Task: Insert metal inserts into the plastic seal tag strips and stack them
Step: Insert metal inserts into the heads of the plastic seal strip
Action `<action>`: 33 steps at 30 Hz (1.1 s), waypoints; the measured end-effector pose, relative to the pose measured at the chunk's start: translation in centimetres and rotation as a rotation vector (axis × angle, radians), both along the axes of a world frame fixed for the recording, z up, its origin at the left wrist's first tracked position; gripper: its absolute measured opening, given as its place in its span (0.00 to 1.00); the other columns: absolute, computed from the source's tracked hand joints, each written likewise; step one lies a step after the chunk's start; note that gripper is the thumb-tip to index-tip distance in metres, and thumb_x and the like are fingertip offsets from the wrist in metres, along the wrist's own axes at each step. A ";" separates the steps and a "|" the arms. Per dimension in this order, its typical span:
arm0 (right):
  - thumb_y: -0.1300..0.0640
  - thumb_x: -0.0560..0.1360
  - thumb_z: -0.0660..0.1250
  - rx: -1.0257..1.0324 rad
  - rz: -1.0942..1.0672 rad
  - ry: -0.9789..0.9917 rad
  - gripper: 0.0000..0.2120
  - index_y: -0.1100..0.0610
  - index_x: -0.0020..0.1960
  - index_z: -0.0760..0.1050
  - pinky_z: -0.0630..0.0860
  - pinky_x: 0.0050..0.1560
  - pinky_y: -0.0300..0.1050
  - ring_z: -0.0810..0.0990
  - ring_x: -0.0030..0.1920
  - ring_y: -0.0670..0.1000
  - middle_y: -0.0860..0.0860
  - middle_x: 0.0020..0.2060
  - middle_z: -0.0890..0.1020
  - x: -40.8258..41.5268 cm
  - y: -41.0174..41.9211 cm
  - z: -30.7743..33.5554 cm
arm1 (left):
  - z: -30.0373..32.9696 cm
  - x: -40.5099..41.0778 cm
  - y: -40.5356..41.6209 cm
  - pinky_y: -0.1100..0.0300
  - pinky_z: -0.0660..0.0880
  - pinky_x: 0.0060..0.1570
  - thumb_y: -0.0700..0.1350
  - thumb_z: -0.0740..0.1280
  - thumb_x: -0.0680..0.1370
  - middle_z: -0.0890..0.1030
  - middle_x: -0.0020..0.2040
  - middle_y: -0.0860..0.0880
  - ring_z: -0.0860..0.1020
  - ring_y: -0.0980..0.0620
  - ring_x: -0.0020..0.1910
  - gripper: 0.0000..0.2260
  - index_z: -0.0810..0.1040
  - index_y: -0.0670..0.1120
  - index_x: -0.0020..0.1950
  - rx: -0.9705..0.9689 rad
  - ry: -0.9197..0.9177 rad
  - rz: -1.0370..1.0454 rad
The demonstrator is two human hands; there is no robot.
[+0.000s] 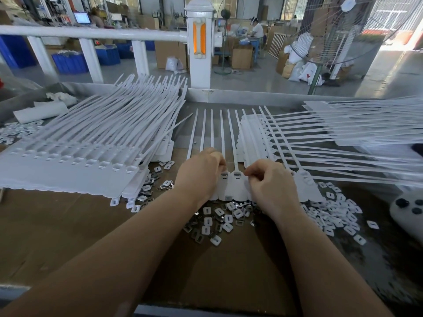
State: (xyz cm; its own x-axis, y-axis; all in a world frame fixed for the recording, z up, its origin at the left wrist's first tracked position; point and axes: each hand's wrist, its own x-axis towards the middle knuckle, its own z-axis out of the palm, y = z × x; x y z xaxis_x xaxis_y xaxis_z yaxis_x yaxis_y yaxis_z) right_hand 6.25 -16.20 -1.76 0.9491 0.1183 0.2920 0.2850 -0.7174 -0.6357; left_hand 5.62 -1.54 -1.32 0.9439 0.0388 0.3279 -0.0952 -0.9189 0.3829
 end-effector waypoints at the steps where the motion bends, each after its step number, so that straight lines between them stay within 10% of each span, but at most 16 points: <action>1: 0.63 0.73 0.64 -0.001 0.001 0.001 0.09 0.52 0.46 0.79 0.75 0.53 0.45 0.77 0.48 0.48 0.48 0.46 0.81 0.0 0.0 0.0 | 0.0 0.0 0.1 0.60 0.71 0.46 0.45 0.62 0.79 0.76 0.51 0.52 0.75 0.52 0.46 0.08 0.79 0.46 0.52 -0.048 -0.009 0.012; 33: 0.63 0.74 0.64 0.004 -0.004 -0.008 0.08 0.53 0.46 0.79 0.75 0.54 0.46 0.78 0.49 0.49 0.49 0.47 0.81 -0.1 0.0 0.2 | -0.6 -1.7 0.1 0.52 0.72 0.56 0.49 0.55 0.81 0.75 0.54 0.52 0.69 0.51 0.56 0.14 0.78 0.49 0.60 0.239 0.013 -0.122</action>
